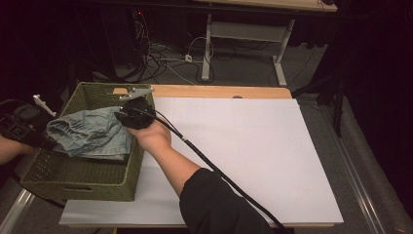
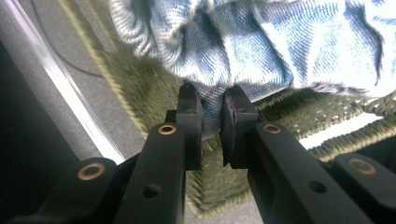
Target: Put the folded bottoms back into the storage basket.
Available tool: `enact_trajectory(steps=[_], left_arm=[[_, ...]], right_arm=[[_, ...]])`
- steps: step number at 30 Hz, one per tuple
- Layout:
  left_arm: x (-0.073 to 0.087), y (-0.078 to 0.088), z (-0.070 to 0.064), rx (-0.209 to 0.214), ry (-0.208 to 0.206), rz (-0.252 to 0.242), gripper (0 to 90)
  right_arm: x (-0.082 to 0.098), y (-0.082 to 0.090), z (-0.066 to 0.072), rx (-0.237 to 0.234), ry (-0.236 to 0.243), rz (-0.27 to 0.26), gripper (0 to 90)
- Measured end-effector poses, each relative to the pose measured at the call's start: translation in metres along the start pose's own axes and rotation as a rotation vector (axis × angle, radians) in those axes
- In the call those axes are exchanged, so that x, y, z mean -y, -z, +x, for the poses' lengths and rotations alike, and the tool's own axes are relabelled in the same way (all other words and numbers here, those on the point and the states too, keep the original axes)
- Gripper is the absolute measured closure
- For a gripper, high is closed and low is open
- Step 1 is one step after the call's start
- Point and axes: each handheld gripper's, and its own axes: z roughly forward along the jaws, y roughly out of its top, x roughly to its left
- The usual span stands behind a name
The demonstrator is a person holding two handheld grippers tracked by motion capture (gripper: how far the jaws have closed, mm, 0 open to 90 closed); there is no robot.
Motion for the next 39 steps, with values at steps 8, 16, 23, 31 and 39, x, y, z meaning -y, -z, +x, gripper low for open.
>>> enact_trajectory(steps=[8,16,23,31,39], left_arm=[[-0.001,-0.004,0.005,-0.020,0.015,-0.027,77.7],[0.005,-0.030,-0.011,0.034,0.081,0.074,12.4],[0.009,-0.021,-0.032,0.035,0.104,0.106,0.0],[0.000,-0.010,-0.060,0.050,0.103,0.098,0.0],[-0.025,-0.019,-0.095,0.078,0.087,0.112,0.0]], right_arm=[[-0.007,-0.006,-0.005,0.008,0.006,-0.008,75.3],[0.020,-0.017,-0.021,0.050,-0.007,0.057,23.0],[0.013,0.027,-0.022,0.036,0.012,-0.060,7.5],[0.030,0.071,-0.021,0.042,0.039,-0.091,0.2],[0.068,0.108,-0.036,0.071,0.040,-0.092,0.2]])
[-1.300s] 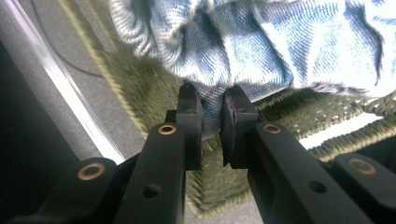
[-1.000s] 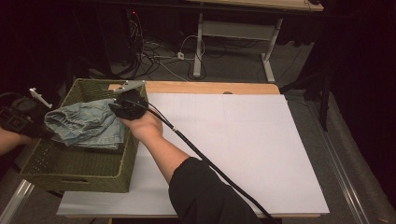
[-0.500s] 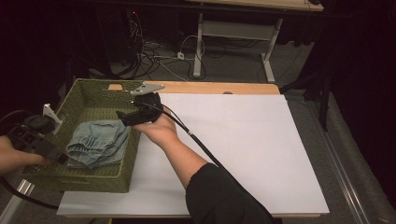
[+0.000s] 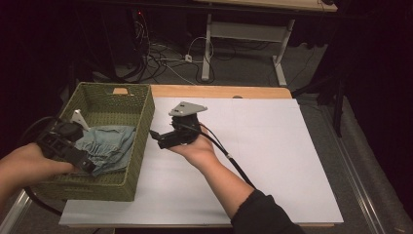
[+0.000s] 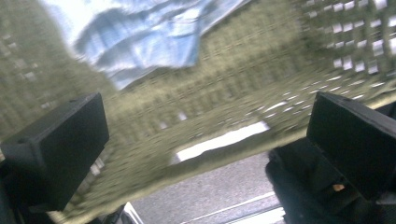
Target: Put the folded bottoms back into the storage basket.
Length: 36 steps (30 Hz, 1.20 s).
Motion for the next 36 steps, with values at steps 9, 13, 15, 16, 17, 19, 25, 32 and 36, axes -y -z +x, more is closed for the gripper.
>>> enact_trajectory(steps=[9,13,15,16,17,19,25,32,36], left_arm=[[-0.023,-0.001,-0.044,-0.003,-0.051,0.009,0.0],[-0.035,-0.002,-0.061,-0.018,-0.079,0.005,0.0],[-0.041,-0.003,-0.069,-0.024,-0.093,0.003,0.0],[-0.044,-0.004,-0.073,-0.029,-0.100,-0.001,0.0],[-0.047,-0.004,-0.077,-0.027,-0.107,-0.007,0.0],[-0.052,-0.003,-0.085,-0.029,-0.123,-0.013,0.0],[-0.066,-0.002,-0.108,-0.027,-0.172,-0.036,0.0],[-0.085,0.002,-0.135,-0.028,-0.232,-0.058,0.0],[-0.095,-0.002,-0.150,-0.033,-0.274,-0.051,0.0]], right_arm=[[0.044,0.047,-0.027,0.046,-0.033,-0.002,0.2],[0.064,0.073,-0.037,0.071,-0.051,-0.010,0.2],[0.071,0.084,-0.040,0.083,-0.060,-0.012,0.2],[0.074,0.089,-0.041,0.087,-0.061,-0.015,0.2],[0.078,0.096,-0.043,0.094,-0.066,-0.016,0.2],[0.087,0.109,-0.047,0.105,-0.081,-0.020,0.2],[0.109,0.145,-0.058,0.159,-0.107,-0.025,0.2],[0.135,0.185,-0.067,0.226,-0.123,-0.030,0.2],[0.154,0.205,-0.068,0.262,-0.135,-0.021,0.2]])
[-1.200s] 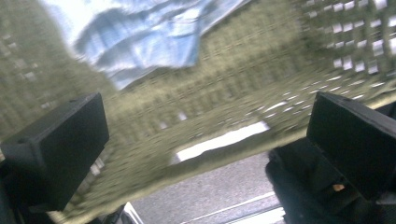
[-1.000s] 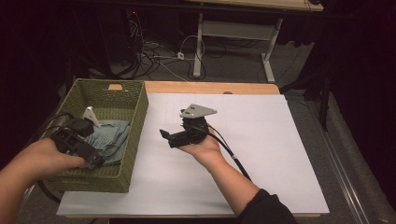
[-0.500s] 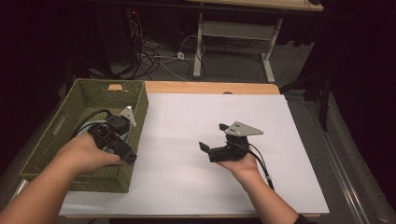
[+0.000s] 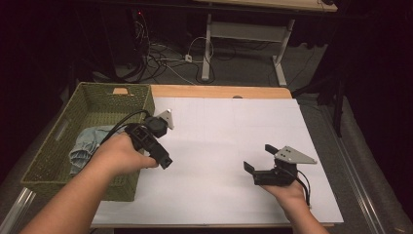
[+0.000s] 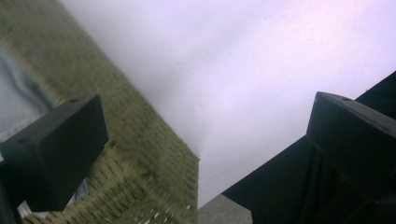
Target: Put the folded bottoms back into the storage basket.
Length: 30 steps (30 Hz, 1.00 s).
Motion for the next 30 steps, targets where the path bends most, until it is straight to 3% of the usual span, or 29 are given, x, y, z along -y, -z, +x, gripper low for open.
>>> enact_trajectory(steps=[7,10,17,21,24,27,30], left_arm=[[-0.022,-0.026,-0.013,0.003,-0.052,0.005,0.0],[-0.031,-0.047,-0.014,-0.007,-0.066,0.025,0.0],[-0.044,-0.096,-0.022,0.040,-0.087,0.071,0.0],[-0.044,-0.120,-0.024,0.077,-0.070,0.065,0.0],[-0.042,-0.133,-0.028,0.070,-0.071,0.066,0.0],[-0.038,-0.140,-0.029,0.081,-0.063,0.026,0.0],[-0.031,-0.142,-0.031,0.103,-0.056,-0.056,0.0]], right_arm=[[0.018,0.019,-0.009,0.054,-0.026,0.009,0.1],[0.020,0.018,-0.010,0.048,-0.041,0.005,0.2],[0.023,0.015,-0.004,0.026,-0.030,0.016,0.2],[0.025,0.014,-0.002,0.017,-0.032,0.019,0.2],[0.027,0.013,-0.003,0.015,-0.036,0.024,0.2],[0.028,0.012,-0.005,0.012,-0.051,0.026,0.2],[0.029,0.013,-0.005,0.014,-0.059,0.024,0.2]])
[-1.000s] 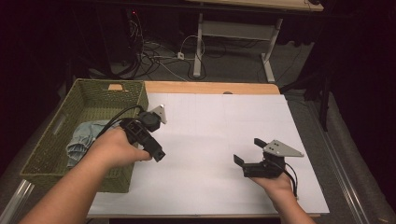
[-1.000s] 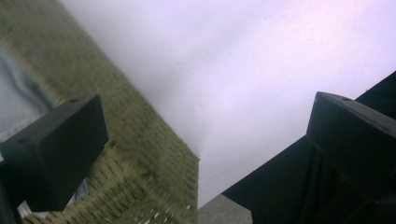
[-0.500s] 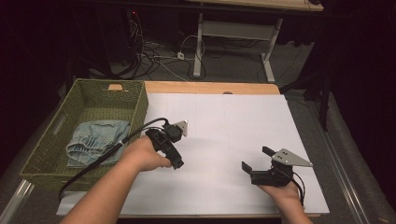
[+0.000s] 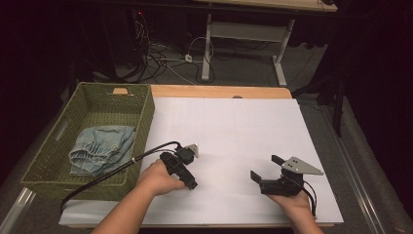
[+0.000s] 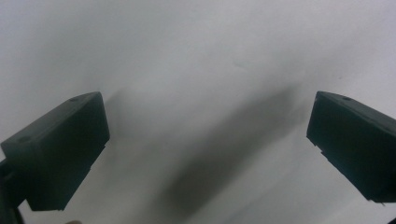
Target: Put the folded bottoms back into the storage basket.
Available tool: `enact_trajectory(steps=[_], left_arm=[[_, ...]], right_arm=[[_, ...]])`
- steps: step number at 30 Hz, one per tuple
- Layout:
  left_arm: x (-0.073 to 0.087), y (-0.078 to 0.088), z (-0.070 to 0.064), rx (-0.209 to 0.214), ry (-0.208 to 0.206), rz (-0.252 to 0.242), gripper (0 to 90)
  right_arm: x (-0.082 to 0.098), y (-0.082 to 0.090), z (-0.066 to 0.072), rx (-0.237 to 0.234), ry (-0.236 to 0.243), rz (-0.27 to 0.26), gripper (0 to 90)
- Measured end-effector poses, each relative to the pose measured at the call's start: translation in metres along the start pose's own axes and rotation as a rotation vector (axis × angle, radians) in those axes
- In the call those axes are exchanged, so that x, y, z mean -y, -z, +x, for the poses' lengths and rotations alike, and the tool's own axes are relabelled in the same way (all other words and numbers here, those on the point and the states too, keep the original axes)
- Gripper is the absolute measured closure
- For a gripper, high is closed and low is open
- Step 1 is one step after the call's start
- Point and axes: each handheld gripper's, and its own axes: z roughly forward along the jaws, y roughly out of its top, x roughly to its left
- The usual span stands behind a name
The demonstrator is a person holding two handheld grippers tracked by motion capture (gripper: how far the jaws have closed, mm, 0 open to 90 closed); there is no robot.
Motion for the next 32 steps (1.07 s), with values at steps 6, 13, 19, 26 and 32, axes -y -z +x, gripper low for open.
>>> enact_trajectory(steps=[6,13,19,26,32], left_arm=[[0.025,0.005,-0.003,-0.023,-0.024,-0.284,0.0],[0.065,0.004,0.001,0.034,0.004,-0.625,0.0],[0.103,-0.004,0.001,0.069,0.033,-0.894,0.0],[0.128,0.005,-0.002,0.081,0.073,-1.059,0.0],[0.129,0.003,-0.002,0.053,0.048,-1.057,0.0]], right_arm=[[0.000,0.002,0.001,-0.011,-0.003,-0.020,0.2],[0.001,0.009,0.006,-0.014,0.003,-0.055,0.2],[0.004,0.021,0.010,-0.017,0.002,-0.102,0.2],[0.011,0.038,0.013,0.005,-0.002,-0.163,0.2],[0.013,0.037,0.013,0.018,-0.010,-0.162,0.2]])
